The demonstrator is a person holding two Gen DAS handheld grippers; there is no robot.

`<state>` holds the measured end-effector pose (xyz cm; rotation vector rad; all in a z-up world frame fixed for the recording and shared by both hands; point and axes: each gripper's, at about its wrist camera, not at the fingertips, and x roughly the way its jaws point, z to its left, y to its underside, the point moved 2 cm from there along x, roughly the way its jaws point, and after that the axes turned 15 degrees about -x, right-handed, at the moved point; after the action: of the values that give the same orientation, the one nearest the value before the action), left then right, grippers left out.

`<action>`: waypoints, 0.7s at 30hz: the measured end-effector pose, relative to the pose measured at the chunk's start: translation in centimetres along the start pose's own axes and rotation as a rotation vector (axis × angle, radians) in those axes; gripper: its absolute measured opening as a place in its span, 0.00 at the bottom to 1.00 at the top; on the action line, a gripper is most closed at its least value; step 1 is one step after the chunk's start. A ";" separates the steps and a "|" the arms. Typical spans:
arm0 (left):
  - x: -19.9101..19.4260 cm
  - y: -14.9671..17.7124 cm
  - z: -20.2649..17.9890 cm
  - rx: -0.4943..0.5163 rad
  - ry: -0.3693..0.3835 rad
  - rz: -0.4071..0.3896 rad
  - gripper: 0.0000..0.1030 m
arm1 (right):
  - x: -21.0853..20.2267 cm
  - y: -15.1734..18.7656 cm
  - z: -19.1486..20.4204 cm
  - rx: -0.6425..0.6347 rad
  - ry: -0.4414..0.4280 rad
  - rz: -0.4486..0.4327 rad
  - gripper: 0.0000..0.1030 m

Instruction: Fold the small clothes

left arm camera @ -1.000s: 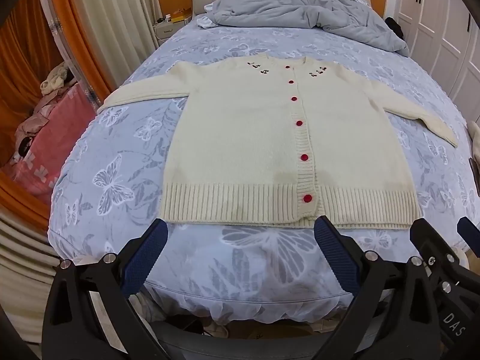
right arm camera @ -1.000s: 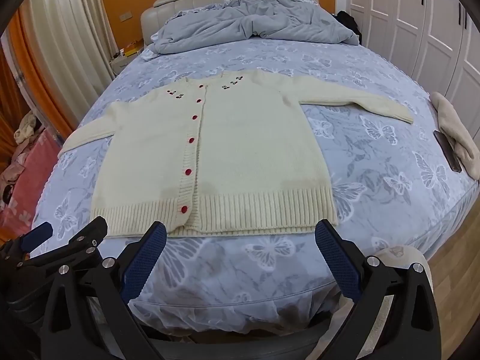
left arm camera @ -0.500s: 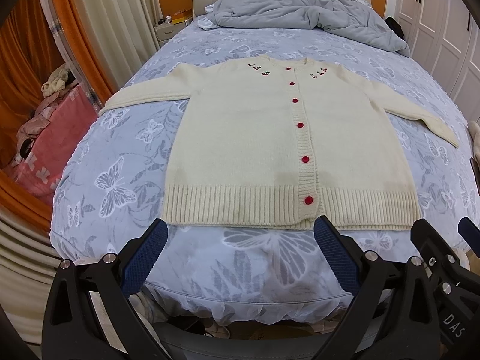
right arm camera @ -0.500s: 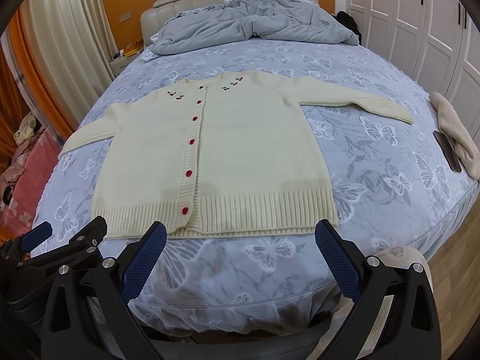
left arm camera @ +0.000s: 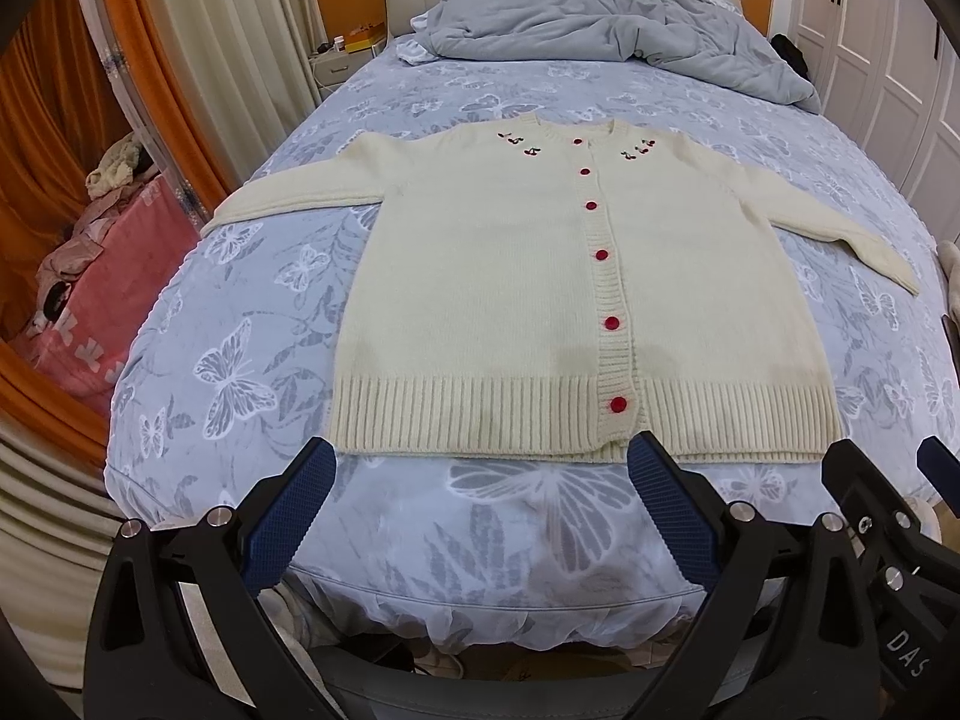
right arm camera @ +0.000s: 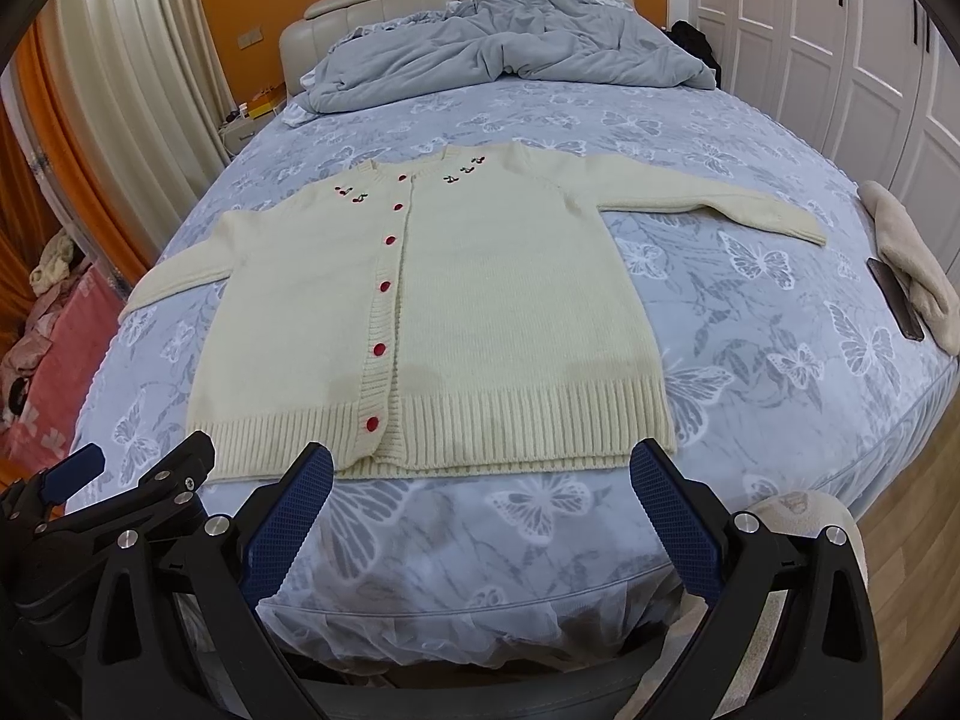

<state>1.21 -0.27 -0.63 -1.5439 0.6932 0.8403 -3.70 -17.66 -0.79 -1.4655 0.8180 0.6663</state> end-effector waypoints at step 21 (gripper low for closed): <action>-0.1 0.0 0.1 0.000 0.000 -0.003 0.92 | -0.1 -0.1 0.0 0.004 -0.002 -0.003 0.95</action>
<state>1.18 -0.20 -0.55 -1.5447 0.6901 0.8383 -3.66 -17.62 -0.69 -1.4616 0.8146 0.6635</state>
